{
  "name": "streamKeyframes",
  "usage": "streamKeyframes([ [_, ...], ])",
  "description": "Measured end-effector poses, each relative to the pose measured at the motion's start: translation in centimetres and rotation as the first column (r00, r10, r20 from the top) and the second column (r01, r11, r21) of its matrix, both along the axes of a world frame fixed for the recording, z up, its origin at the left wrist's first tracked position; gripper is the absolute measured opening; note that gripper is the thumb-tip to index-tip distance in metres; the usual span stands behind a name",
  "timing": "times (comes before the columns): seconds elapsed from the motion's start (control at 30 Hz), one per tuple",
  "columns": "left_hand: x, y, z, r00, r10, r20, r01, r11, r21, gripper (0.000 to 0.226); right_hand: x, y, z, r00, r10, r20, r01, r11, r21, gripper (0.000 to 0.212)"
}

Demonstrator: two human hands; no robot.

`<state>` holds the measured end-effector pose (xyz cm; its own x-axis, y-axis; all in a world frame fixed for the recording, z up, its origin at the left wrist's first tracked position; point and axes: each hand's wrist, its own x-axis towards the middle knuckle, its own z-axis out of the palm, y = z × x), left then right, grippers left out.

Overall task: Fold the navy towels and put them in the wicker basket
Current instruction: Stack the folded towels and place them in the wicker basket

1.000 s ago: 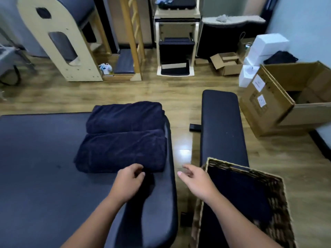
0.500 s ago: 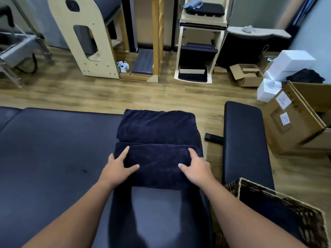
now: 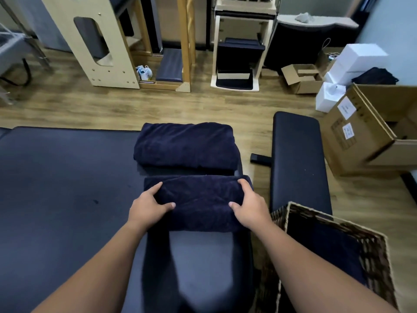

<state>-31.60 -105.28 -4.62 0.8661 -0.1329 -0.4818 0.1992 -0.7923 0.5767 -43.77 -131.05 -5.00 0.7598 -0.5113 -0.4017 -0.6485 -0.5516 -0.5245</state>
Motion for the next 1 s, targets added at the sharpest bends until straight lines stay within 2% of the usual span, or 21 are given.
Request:
streamKeyframes([
  [0.17,-6.4,-4.4,0.0,0.989,0.075,-0.127,-0.104,0.966,-0.238,0.076,-8.4,-4.5,-0.4,0.995,-0.103,0.02,0.103,0.995,-0.005,0.064],
  [0.43,-19.2,-18.5,-1.1,0.987,-0.124,-0.101,0.096,0.964,-0.248,0.079,-25.8,-15.0,-1.1,0.929,-0.37,-0.01,0.368,0.927,-0.073,0.063],
  [0.63,-28.8,-24.9,-3.3,0.94,-0.329,-0.09,0.324,0.944,-0.062,0.077,-36.6,-18.3,-4.8,0.875,-0.477,-0.082,0.474,0.879,-0.054,0.066],
  [0.77,-32.3,-26.4,-5.0,0.896,-0.423,-0.135,0.436,0.896,0.087,0.074,-39.7,-17.8,-7.9,0.869,-0.469,-0.159,0.47,0.882,-0.028,0.066],
  [0.93,-33.7,-26.6,-7.9,0.923,-0.364,-0.129,0.381,0.913,0.147,0.074,-39.7,-16.9,-10.9,0.9,-0.402,-0.167,0.394,0.916,-0.082,0.069],
  [1.0,-34.2,-27.2,-8.9,0.905,-0.407,-0.121,0.424,0.886,0.186,0.074,-39.3,-16.4,-11.7,0.899,-0.383,-0.211,0.369,0.924,-0.105,0.071],
])
